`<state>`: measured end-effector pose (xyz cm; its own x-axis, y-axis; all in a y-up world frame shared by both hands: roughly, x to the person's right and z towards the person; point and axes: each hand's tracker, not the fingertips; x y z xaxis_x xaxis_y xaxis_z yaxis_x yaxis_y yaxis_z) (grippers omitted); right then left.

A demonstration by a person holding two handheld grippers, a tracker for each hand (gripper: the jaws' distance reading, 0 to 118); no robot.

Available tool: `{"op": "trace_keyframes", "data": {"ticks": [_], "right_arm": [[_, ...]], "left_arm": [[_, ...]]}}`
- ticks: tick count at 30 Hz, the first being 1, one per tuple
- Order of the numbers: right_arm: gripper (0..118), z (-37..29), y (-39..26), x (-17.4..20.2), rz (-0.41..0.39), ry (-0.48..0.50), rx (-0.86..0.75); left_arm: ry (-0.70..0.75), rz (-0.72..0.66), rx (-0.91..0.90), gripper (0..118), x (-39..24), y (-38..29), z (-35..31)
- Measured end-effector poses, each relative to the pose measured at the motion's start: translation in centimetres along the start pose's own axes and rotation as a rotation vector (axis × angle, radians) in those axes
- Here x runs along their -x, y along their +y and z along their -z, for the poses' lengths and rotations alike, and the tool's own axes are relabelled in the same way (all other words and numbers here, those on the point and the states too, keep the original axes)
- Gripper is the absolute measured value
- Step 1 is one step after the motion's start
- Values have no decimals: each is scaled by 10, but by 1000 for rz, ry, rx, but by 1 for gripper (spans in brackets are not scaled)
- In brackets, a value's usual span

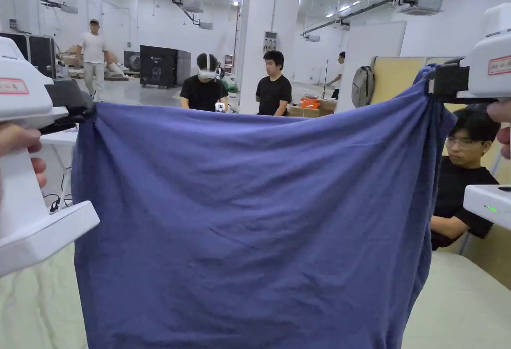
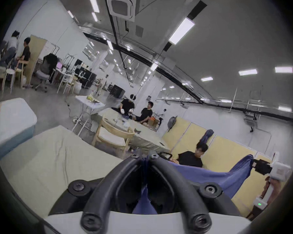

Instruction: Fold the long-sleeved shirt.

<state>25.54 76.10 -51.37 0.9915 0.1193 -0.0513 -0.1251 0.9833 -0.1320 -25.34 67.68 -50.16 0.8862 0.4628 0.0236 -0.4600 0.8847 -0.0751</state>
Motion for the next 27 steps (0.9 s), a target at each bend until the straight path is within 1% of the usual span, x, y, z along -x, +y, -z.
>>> {"op": "trace_keyframes", "data": {"ticks": [4,5,6,7,9,11,15,17,19,21,24,25,27], "right_arm": [[10,61,37,-6,-3,-15,68],[10,76,45,-5,-19,-15,93],[10,89,50,-3,-14,-8,109],[10,106,56,-1,-40,-19,134],[10,129,63,2,-41,-54,144],[10,150,67,2,-19,-90,151],[10,184,62,3,-8,-92,157],[10,200,53,4,-4,-101,169],[10,217,40,5,1,-103,175],[10,234,20,8,-14,-107,197],[10,265,-25,9,-19,-102,250],[10,276,-47,11,-18,-83,276],[10,298,-93,14,-23,-73,345]], "left_arm": [[-17,-45,12,3,2,44,53],[-18,-31,20,3,-1,52,66],[-2,-18,19,3,-5,56,76],[12,22,24,3,-8,61,89],[5,-5,14,3,-9,71,106],[12,4,7,3,-12,81,124],[24,84,11,3,-12,89,155],[33,116,5,3,-9,86,173],[44,116,12,3,-2,77,191],[51,125,42,3,7,59,210],[77,187,112,3,28,14,242],[93,201,143,3,38,-5,252],[113,167,203,3,62,-47,271]]}}
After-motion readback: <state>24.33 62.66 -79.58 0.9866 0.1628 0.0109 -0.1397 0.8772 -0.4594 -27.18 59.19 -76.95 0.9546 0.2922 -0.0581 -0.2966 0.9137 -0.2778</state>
